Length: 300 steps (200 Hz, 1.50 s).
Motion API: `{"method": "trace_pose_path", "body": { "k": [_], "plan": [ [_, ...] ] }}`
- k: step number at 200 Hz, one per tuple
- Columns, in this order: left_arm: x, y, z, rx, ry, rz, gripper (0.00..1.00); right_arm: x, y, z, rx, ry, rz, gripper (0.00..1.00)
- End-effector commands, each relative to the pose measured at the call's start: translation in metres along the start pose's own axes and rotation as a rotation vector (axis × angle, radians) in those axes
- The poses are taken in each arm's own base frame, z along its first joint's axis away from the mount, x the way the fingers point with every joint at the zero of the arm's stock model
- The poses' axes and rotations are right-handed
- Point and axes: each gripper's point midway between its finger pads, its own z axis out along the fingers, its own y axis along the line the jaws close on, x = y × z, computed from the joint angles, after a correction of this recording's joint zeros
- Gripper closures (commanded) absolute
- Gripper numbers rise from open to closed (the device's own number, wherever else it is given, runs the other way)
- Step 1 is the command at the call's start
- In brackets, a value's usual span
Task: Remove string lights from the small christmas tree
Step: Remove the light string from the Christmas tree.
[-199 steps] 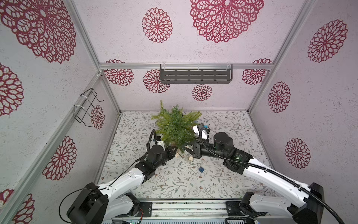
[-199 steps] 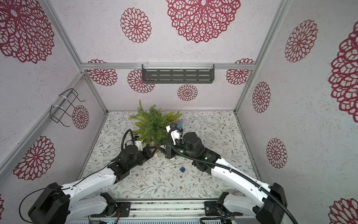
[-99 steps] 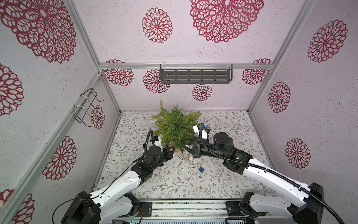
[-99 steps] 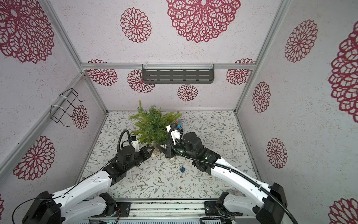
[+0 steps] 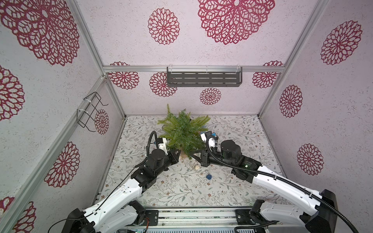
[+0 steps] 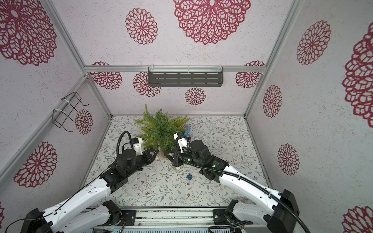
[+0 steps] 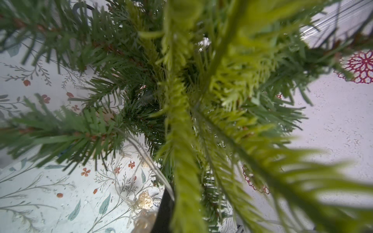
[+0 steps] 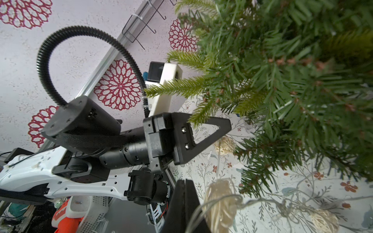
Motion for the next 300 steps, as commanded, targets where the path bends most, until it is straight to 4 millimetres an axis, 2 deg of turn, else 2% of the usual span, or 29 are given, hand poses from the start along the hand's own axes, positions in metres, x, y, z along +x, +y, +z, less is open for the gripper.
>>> {"method": "trace_pose_path", "body": {
  "k": [1,11,31,59,81,122,170,223,249,285,300],
  "plan": [
    [-0.012,-0.005,-0.003,-0.003,-0.03,0.021,1.0,-0.003,0.004,-0.012,0.006,-0.035,-0.021,1.0],
    [-0.012,-0.006,-0.003,-0.002,-0.03,0.023,1.0,0.003,-0.001,-0.012,0.015,-0.025,-0.002,1.0],
    [-0.014,-0.008,-0.003,0.0,-0.03,0.025,1.0,0.017,-0.013,-0.012,0.056,0.002,0.037,0.9],
    [-0.016,-0.009,-0.003,0.002,-0.035,0.026,1.0,0.04,-0.038,-0.018,0.152,0.053,0.107,0.83],
    [-0.017,-0.008,-0.002,0.001,-0.032,0.026,1.0,0.053,-0.05,-0.026,0.197,0.07,0.134,0.69],
    [-0.018,-0.01,-0.002,0.01,-0.03,0.029,1.0,0.058,-0.066,-0.038,0.296,0.068,0.142,0.51],
    [-0.024,-0.018,-0.004,0.012,-0.033,0.053,1.0,0.059,-0.084,-0.04,0.417,0.093,0.107,0.31],
    [-0.026,-0.018,-0.005,-0.007,-0.034,0.084,1.0,0.059,-0.083,-0.041,0.416,0.101,0.094,0.15],
    [-0.025,-0.014,-0.005,-0.021,-0.032,0.086,1.0,0.066,-0.078,-0.037,0.372,0.137,0.109,0.07],
    [-0.026,-0.014,-0.005,-0.023,-0.034,0.089,1.0,0.077,-0.073,-0.038,0.34,0.183,0.14,0.05],
    [-0.026,-0.014,-0.006,-0.026,-0.036,0.089,1.0,0.081,-0.065,-0.038,0.3,0.21,0.14,0.05]
  ]
}}
